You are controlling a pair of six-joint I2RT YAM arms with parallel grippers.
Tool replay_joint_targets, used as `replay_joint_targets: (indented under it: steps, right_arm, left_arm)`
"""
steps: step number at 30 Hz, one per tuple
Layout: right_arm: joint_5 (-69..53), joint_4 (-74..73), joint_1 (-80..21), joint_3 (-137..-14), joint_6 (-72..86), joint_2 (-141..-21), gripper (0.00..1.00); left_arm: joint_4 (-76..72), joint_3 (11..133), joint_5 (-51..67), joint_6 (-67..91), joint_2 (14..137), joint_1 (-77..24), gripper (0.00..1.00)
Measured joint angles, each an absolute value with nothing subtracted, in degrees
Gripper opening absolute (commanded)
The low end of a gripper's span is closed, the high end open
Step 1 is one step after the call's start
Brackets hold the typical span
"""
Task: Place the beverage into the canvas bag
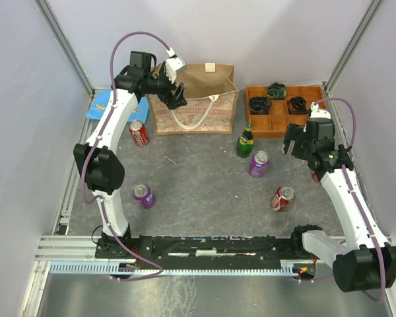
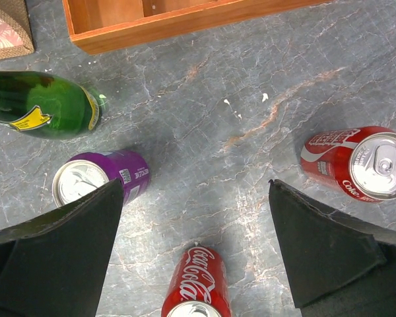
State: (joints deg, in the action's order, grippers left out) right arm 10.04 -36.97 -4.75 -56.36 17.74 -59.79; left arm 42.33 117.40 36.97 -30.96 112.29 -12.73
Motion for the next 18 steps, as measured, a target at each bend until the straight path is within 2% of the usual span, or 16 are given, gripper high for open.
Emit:
replay_joint_targets:
  steps: [6, 9, 15, 18]
  right_arm:
    - [9.6, -37.4, -4.8, -56.4, 17.7, -60.0, 0.99]
    - [9.2, -37.4, -4.8, -56.4, 17.7, -60.3, 0.99]
    - [8.9, -37.4, -4.8, -56.4, 17.7, -60.4, 0.99]
    - [8.8, -37.4, -4.8, -56.4, 17.8, -60.4, 0.99]
  left_arm:
    - [42.4, 113.9, 35.0, -36.1, 112.3, -15.1, 0.87]
    - [39.4, 112.7, 32.6, -36.8, 112.5, -16.6, 0.8]
    - [31.3, 106.1, 25.8, -39.0, 112.6, -19.0, 0.42]
    - [28.1, 102.5, 22.9, -39.9, 112.7, -19.4, 0.16]
